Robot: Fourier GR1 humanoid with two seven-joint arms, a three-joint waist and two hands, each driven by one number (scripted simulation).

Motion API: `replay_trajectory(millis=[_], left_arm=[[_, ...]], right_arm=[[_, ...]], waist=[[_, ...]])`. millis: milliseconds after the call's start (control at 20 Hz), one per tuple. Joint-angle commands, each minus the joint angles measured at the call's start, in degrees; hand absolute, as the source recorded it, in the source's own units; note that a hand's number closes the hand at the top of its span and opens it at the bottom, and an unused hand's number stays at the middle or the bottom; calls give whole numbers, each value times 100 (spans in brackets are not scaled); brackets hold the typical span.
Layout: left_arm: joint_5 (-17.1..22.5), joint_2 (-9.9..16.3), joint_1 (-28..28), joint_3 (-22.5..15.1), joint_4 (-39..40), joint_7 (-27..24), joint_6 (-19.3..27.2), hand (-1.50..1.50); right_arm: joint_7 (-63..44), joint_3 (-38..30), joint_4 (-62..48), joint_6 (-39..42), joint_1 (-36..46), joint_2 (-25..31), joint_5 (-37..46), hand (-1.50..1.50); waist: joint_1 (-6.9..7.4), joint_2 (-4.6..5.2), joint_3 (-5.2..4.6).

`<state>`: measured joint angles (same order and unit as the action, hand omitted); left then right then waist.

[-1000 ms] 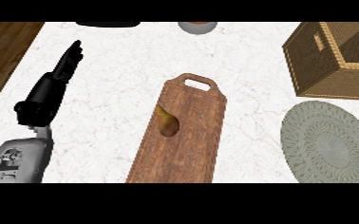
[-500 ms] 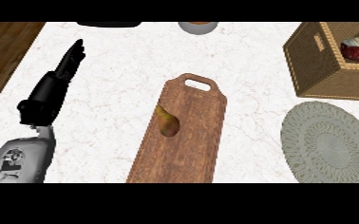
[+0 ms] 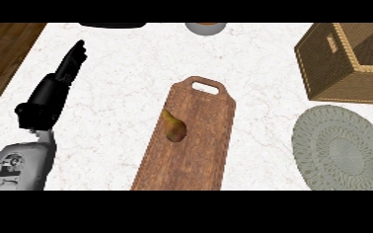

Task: Pick the cupcake from the placemat and place it in the basket

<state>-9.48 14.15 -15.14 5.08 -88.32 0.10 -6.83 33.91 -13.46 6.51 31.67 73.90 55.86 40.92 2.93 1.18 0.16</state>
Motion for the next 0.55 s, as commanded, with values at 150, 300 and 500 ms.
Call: replay_trajectory(millis=[150, 300, 500], left_arm=[[60, 77, 62, 25, -95, -102, -115, 0], [49, -18, 47, -2, -92, -51, -44, 0], [54, 56, -13, 21, -73, -111, -102, 0]], right_arm=[[-881, -1211, -633, 164, 9, 474, -1167, -150], [-1122, -1472, -642, 81, -142, 795, -1441, -150], [-1269, -1770, -647, 129, -369, 1194, -1753, -150]], waist=[[97, 71, 15], [95, 98, 24], [81, 134, 41]])
